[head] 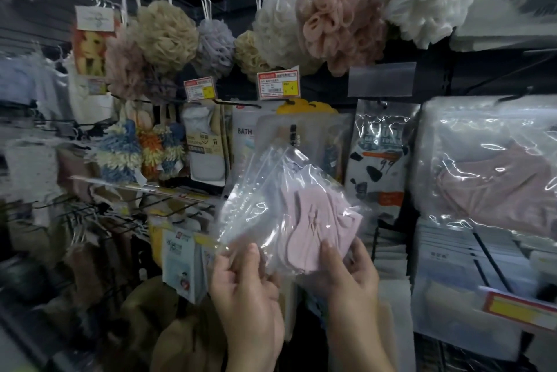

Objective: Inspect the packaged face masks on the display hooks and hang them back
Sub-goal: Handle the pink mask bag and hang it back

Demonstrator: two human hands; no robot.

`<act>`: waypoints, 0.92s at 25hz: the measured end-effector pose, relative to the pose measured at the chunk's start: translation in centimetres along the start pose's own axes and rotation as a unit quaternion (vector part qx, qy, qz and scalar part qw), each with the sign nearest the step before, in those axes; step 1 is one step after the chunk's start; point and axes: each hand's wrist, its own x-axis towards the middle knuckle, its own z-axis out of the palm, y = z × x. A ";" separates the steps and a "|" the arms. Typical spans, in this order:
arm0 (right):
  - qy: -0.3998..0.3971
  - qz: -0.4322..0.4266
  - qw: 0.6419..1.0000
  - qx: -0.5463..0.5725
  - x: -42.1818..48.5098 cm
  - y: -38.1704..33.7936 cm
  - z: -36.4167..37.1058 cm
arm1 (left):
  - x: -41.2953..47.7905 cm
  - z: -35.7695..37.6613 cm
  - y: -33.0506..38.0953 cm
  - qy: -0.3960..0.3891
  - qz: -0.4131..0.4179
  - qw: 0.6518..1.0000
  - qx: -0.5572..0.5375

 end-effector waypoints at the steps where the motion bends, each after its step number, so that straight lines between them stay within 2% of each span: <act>1: -0.007 -0.004 1.000 0.004 0.0 -0.3 -0.3 | 0.1 -0.5 0.6 -0.025 -0.005 1.000 0.006; 3: -0.023 -0.018 0.999 -0.020 0.3 -1.1 -1.1 | 0.9 -2.0 1.8 -0.080 -0.008 0.996 0.048; 5: -0.045 -0.042 0.996 -0.061 0.7 -1.7 -1.9 | 1.9 -3.4 3.1 -0.125 -0.008 0.983 0.135; 7: -0.067 -0.078 0.989 -0.104 1.0 -2.1 -2.5 | 2.7 -4.3 3.6 -0.160 -0.030 0.956 0.244; 9: -0.089 -0.110 0.980 -0.140 1.1 -2.2 -3.0 | 2.5 -4.2 3.7 -0.173 -0.059 0.934 0.306; 13: -0.100 -0.134 0.971 -0.172 1.3 -2.0 -3.6 | 1.1 -3.1 3.6 -0.171 -0.088 0.941 0.277; 15: -0.106 -0.145 0.966 -0.186 1.3 -1.9 -4.0 | 0.9 -3.0 3.0 -0.193 -0.075 0.945 0.252; 19: -0.096 -0.140 0.965 -0.200 1.2 -2.4 -4.7 | 0.4 -2.5 2.3 -0.172 -0.002 0.949 0.265; 23: -0.073 -0.118 0.972 -0.189 1.3 -2.5 -5.4 | 0.2 -2.4 1.8 -0.141 -0.014 0.953 0.268</act>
